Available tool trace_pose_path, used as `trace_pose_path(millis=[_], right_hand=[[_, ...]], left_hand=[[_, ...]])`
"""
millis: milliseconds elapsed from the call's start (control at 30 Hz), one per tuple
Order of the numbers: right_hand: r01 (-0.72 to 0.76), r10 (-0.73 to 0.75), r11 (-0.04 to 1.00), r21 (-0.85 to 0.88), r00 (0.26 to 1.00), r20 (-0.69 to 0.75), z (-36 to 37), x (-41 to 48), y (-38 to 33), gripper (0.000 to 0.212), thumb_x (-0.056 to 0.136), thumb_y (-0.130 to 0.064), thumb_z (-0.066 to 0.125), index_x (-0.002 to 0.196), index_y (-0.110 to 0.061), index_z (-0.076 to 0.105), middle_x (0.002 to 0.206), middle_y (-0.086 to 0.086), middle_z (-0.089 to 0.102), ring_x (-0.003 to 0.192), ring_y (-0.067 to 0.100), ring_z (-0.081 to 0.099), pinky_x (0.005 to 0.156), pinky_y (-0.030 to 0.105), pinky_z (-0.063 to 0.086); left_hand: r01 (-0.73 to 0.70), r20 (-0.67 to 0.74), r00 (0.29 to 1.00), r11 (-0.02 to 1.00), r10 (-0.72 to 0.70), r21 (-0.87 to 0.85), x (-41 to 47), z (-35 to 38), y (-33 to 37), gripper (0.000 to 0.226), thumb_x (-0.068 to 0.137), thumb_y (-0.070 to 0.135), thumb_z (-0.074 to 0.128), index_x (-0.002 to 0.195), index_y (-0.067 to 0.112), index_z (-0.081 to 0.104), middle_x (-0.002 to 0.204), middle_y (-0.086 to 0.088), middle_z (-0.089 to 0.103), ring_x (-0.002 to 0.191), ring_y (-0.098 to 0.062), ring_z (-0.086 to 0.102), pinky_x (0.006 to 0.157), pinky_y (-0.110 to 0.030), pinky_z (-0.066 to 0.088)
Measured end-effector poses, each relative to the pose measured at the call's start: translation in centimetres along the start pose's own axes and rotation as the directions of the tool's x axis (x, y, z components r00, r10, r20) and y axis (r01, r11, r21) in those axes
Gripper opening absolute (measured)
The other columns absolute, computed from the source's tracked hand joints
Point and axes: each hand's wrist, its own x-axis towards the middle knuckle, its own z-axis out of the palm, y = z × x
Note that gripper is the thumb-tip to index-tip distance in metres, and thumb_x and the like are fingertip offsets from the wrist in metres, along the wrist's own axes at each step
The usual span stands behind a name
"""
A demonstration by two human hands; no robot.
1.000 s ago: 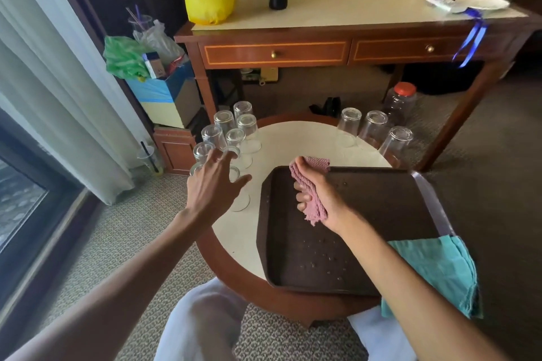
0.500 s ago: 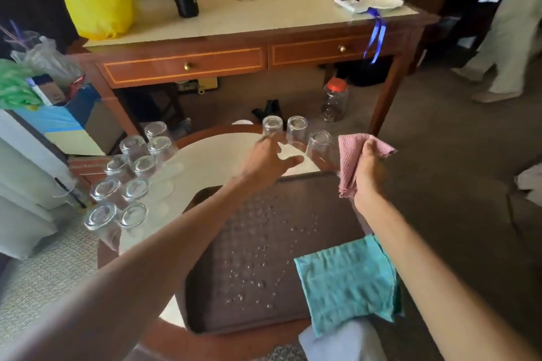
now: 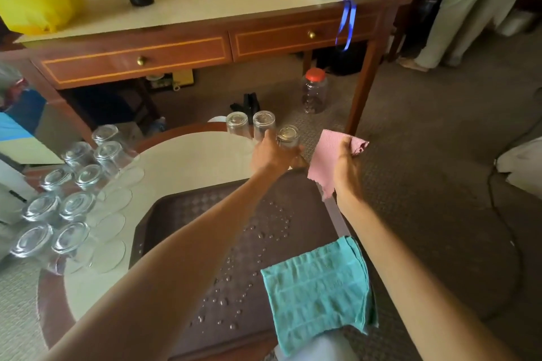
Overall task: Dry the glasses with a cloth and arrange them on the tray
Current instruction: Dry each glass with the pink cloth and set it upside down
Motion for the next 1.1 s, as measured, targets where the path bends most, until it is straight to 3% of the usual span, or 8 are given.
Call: trace_pose_path(millis=[333, 467, 600, 733, 833, 867, 967, 1100], right_hand=[[-0.019, 0.020, 1.000, -0.013, 0.998, 0.057, -1.1, -1.9, -2.0, 0.061, 0.100, -0.059, 0.042, 0.149, -0.023, 0.042, 0.142, 0.002, 0.051, 0.136, 0.027, 0.045, 0.113, 0.047, 0.033], [0.042, -0.037, 0.996, -0.080, 0.997, 0.065, -0.3, -5.3, -3.5, 0.060, 0.103, -0.050, 0.042, 0.143, -0.006, 0.047, 0.140, 0.014, 0.055, 0.130, 0.036, 0.051, 0.105, 0.047, 0.042], [0.048, -0.034, 0.994, -0.095, 0.990, 0.139, 0.8, -10.6, -5.7, 0.059, 0.104, -0.051, 0.039, 0.147, -0.011, 0.042, 0.150, 0.012, 0.046, 0.137, 0.033, 0.044, 0.112, 0.046, 0.035], [0.109, -0.072, 0.985, -0.133, 0.964, 0.254, 2.0, -16.1, -6.5, 0.061, 0.104, -0.054, 0.037, 0.148, -0.011, 0.042, 0.151, 0.013, 0.044, 0.137, 0.032, 0.042, 0.112, 0.042, 0.032], [0.110, -0.050, 0.974, -0.197, 0.956, 0.288, 3.7, -19.3, -5.5, 0.105, 0.071, -0.096, 0.033, 0.141, -0.020, 0.048, 0.151, 0.013, 0.043, 0.135, 0.033, 0.042, 0.116, 0.050, 0.031], [0.096, -0.026, 0.974, -0.204, 0.946, 0.322, 4.0, -20.8, -5.5, 0.102, 0.071, -0.096, 0.032, 0.137, -0.020, 0.049, 0.151, 0.013, 0.043, 0.135, 0.032, 0.042, 0.116, 0.050, 0.031], [0.101, -0.006, 0.968, -0.228, 0.923, 0.386, 4.2, -23.5, -5.3, 0.065, 0.103, -0.058, 0.034, 0.146, -0.010, 0.044, 0.153, 0.013, 0.042, 0.139, 0.030, 0.040, 0.115, 0.040, 0.031], [0.143, -0.050, 0.971, -0.193, 0.906, 0.421, 4.8, -25.2, -4.8, 0.062, 0.106, -0.049, 0.036, 0.150, -0.006, 0.038, 0.155, 0.010, 0.038, 0.142, 0.029, 0.035, 0.116, 0.039, 0.027]], left_hand=[[-0.153, -0.104, 0.986, 0.959, 0.132, -0.239, -2.7, -3.7, 1.0, 0.058, 0.089, 0.056, 0.071, 0.128, 0.015, 0.057, 0.110, 0.002, 0.069, 0.095, -0.020, 0.067, 0.080, -0.037, 0.055], [-0.099, -0.138, 0.989, 0.901, 0.044, -0.422, -5.4, -9.2, 1.1, 0.044, 0.092, 0.048, 0.072, 0.116, 0.013, 0.062, 0.094, 0.009, 0.068, 0.084, -0.002, 0.064, 0.064, -0.010, 0.048], [-0.057, -0.172, 0.985, 0.878, -0.029, -0.475, -8.8, -15.7, -0.3, 0.038, 0.087, 0.054, 0.075, 0.095, 0.017, 0.071, 0.090, -0.003, 0.076, 0.089, -0.023, 0.072, 0.079, -0.039, 0.059], [-0.021, -0.092, 0.995, 0.817, -0.040, -0.576, -13.2, -20.7, -1.8, 0.039, 0.086, 0.049, 0.077, 0.094, 0.011, 0.078, 0.084, -0.010, 0.078, 0.087, -0.028, 0.075, 0.089, -0.045, 0.060], [0.030, -0.022, 0.998, 0.788, -0.055, -0.615, -16.3, -23.3, -3.1, 0.034, 0.090, 0.044, 0.074, 0.100, 0.012, 0.075, 0.092, -0.014, 0.078, 0.087, -0.023, 0.077, 0.093, -0.045, 0.060], [0.054, 0.001, 0.998, 0.782, -0.068, -0.621, -17.3, -24.1, -3.6, 0.031, 0.092, 0.043, 0.073, 0.102, 0.014, 0.073, 0.095, -0.015, 0.078, 0.089, -0.023, 0.077, 0.093, -0.044, 0.060], [0.128, 0.106, 0.991, 0.752, -0.077, -0.647, -19.6, -25.9, -4.6, 0.032, 0.096, 0.044, 0.067, 0.112, 0.017, 0.072, 0.108, -0.020, 0.074, 0.096, -0.028, 0.077, 0.094, -0.046, 0.059], [0.169, 0.171, 0.982, 0.768, -0.078, -0.618, -21.3, -27.3, -5.2, 0.032, 0.095, 0.048, 0.066, 0.114, 0.022, 0.070, 0.122, -0.014, 0.069, 0.109, -0.028, 0.071, 0.099, -0.050, 0.057]])
